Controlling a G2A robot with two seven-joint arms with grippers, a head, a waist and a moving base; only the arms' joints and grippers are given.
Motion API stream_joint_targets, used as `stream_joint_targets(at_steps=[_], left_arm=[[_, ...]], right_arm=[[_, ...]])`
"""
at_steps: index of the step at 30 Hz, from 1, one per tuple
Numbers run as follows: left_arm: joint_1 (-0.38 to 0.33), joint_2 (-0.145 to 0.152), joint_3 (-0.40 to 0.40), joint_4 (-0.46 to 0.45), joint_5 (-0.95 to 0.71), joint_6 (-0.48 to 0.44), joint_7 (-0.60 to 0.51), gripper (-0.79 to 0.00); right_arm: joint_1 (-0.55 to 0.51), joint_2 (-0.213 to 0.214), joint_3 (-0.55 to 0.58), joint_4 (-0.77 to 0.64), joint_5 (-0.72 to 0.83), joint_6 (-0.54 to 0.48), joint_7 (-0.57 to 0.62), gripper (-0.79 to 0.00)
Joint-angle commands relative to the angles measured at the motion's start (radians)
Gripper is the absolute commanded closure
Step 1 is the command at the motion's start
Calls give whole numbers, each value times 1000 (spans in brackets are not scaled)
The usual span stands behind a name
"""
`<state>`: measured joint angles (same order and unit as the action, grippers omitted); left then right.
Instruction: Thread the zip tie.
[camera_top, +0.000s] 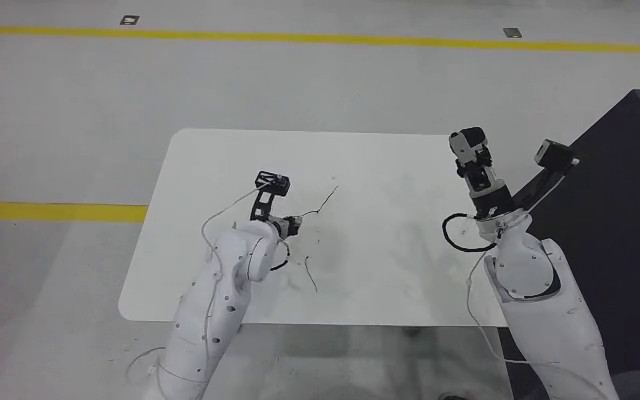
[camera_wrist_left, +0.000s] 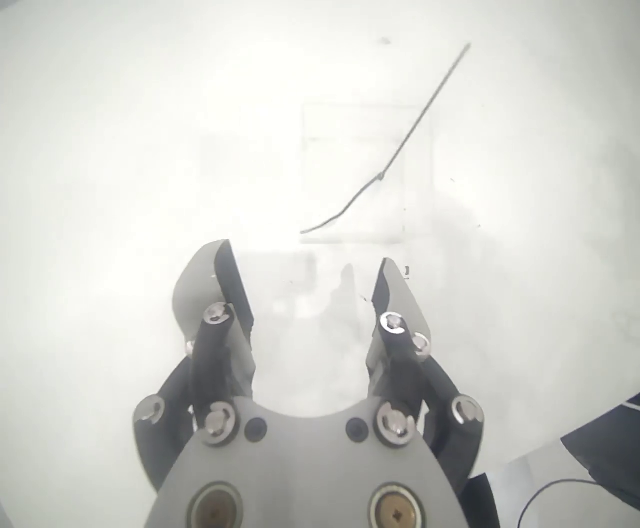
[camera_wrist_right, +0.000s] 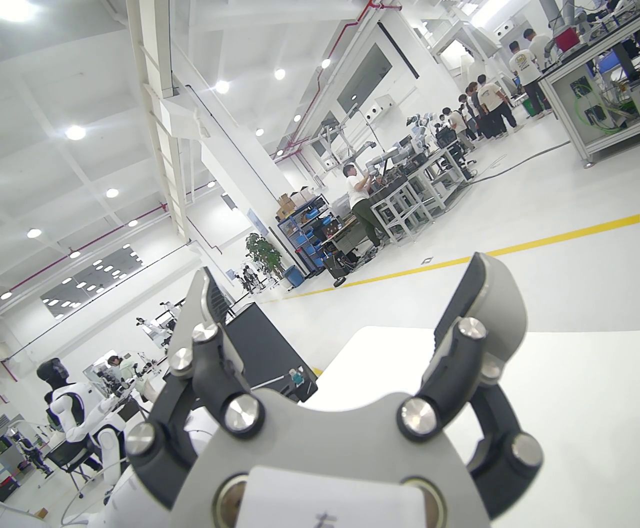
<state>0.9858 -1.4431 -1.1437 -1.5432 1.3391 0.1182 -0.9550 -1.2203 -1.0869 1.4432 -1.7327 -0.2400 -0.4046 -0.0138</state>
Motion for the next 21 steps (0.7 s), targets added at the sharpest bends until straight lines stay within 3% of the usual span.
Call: stream_joint_targets(at_steps=[1,4,9,15,21], left_arm=[[28,3,-13,-66,-3,-4,62,-785],[88,6,-48,-173,-72,-42,198,-785],[223,14,-151,-311,-290,-183,540,-785],[296,19,-241,-272,-490,-323,770,-785],[296,21,-249,-247,-499,-344,814,-785]], right_arm=[[0,0,0,0,0,0,0,-785],[0,0,0,0,0,0,0,-785],[0,0,0,0,0,0,0,-785],[0,0,0,0,0,0,0,-785],[0,0,0,0,0,0,0,-785]])
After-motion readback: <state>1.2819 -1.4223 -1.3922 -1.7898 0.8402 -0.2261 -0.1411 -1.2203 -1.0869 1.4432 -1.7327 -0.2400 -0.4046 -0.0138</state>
